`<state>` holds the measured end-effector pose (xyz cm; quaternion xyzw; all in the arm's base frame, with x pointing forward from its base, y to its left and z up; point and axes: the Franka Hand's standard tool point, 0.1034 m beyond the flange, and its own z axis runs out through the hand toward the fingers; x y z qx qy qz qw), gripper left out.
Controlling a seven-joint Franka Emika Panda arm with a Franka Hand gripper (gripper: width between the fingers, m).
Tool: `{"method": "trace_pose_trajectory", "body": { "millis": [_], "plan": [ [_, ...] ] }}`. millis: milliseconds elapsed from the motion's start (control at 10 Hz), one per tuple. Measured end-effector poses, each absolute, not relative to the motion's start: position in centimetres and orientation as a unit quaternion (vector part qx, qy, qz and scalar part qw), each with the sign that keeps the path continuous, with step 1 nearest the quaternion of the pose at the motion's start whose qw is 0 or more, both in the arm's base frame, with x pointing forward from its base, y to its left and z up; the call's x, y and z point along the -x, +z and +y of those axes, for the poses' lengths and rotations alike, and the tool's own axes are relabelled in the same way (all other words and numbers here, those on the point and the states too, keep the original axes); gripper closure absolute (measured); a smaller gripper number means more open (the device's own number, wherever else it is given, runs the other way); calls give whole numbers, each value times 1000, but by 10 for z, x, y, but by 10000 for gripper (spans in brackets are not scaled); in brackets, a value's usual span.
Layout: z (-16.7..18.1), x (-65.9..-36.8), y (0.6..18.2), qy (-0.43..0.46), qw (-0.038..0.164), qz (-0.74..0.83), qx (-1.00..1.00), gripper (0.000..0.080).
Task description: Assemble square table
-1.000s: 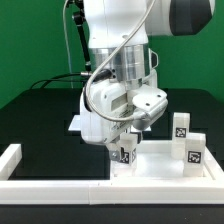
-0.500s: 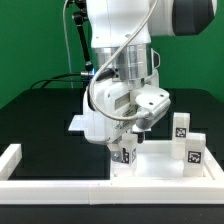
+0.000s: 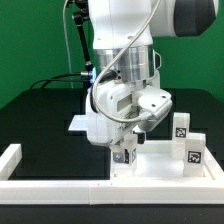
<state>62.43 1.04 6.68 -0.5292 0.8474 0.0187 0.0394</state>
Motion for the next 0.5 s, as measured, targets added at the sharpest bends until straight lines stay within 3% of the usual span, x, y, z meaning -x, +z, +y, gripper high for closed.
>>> {"method": "trace_pose_trajectory", "body": {
  "millis": [100,500],
  "plan": [
    [14,-627,71,21,41,847,530,151],
    [67,-644,132,26,82,833,547,151]
  ]
}}
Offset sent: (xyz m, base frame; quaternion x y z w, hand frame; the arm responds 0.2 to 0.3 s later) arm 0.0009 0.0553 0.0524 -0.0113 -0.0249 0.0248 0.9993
